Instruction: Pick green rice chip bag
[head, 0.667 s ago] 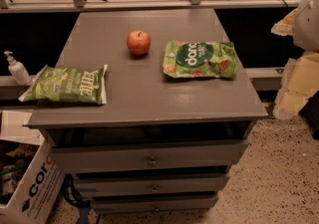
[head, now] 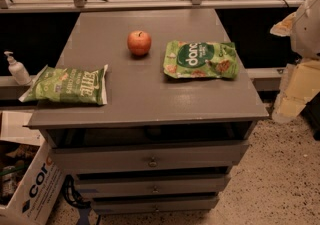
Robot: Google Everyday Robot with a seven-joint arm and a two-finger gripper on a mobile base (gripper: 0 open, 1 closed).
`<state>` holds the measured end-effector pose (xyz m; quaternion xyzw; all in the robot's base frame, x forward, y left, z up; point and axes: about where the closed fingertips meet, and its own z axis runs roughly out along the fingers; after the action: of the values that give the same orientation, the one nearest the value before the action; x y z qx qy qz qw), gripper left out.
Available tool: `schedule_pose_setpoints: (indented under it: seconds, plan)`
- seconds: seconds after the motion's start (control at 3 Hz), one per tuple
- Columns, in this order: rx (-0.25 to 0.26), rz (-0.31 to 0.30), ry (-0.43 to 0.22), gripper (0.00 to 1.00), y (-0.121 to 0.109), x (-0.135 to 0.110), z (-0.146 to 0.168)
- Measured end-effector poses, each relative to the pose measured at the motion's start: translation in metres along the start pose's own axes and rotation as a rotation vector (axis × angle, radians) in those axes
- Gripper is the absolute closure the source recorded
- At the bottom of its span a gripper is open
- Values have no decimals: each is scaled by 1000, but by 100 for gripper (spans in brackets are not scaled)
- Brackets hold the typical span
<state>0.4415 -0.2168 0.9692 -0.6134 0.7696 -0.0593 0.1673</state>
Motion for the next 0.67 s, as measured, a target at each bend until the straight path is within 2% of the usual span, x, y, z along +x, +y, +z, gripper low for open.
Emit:
schedule_pose_setpoints:
  seconds: [0.33, 0.67]
  plan:
    - [26, -46, -15, 0, -14, 5, 31]
    - [36, -67, -48, 0, -45, 8, 68]
